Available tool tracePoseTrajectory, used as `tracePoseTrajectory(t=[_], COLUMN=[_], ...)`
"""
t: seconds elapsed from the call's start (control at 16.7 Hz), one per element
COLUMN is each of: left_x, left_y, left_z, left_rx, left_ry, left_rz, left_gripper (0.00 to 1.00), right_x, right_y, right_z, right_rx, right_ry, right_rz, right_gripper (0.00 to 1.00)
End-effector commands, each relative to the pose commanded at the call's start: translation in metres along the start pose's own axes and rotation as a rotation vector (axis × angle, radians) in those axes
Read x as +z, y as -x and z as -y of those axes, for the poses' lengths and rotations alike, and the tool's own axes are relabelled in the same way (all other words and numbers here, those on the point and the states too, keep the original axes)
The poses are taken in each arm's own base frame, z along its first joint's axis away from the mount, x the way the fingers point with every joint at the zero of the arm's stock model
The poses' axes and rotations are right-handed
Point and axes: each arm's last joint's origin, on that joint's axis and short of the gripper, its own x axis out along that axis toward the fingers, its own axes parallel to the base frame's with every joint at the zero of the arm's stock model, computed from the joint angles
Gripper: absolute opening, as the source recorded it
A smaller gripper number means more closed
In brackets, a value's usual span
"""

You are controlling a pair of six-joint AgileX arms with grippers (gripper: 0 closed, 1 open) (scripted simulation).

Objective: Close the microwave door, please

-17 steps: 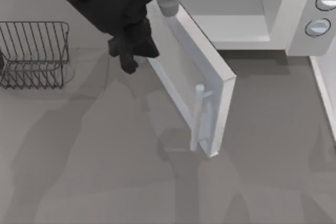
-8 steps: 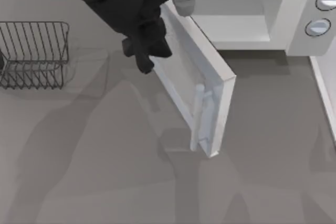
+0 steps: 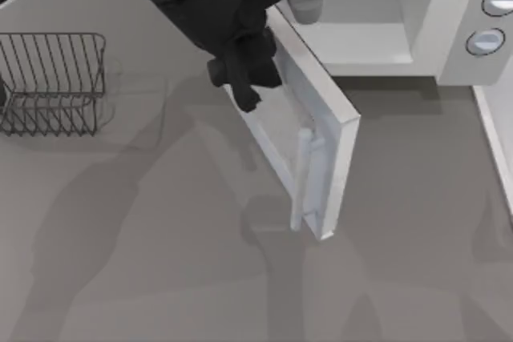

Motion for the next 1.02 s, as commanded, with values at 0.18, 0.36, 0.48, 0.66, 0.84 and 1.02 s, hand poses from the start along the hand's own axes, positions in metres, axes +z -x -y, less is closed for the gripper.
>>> tracePoseTrajectory(t=[0.18, 0.36, 0.48, 0.66, 0.84, 1.02], left_x=[-0.002, 0.006, 0.013, 0.015, 0.017, 0.023], left_y=[0.001, -0.004, -0.008, -0.009, -0.01, -0.013], left_z=[0.0, 0.001, 0.003, 0.003, 0.003, 0.005], left_rx=[0.001, -0.002, -0.002, 0.001, 0.0, 0.001], left_ry=[0.003, 0.003, 0.005, 0.003, 0.006, 0.006], left_rz=[0.001, -0.001, -0.002, 0.001, 0.0, 0.001], left_gripper=[0.0, 0.0, 0.0, 0.0, 0.0, 0.0], right_x=[0.0, 0.0, 0.0, 0.0, 0.0, 0.0], right_y=[0.0, 0.0, 0.0, 0.0, 0.0, 0.0], right_z=[0.0, 0.0, 0.0, 0.0, 0.0, 0.0], right_rx=[0.0, 0.0, 0.0, 0.0, 0.0, 0.0], right_ry=[0.0, 0.0, 0.0, 0.0, 0.0, 0.0], right_rz=[0.0, 0.0, 0.0, 0.0, 0.0, 0.0], right_gripper=[1.0, 1.0, 1.0, 1.0, 1.0, 1.0])
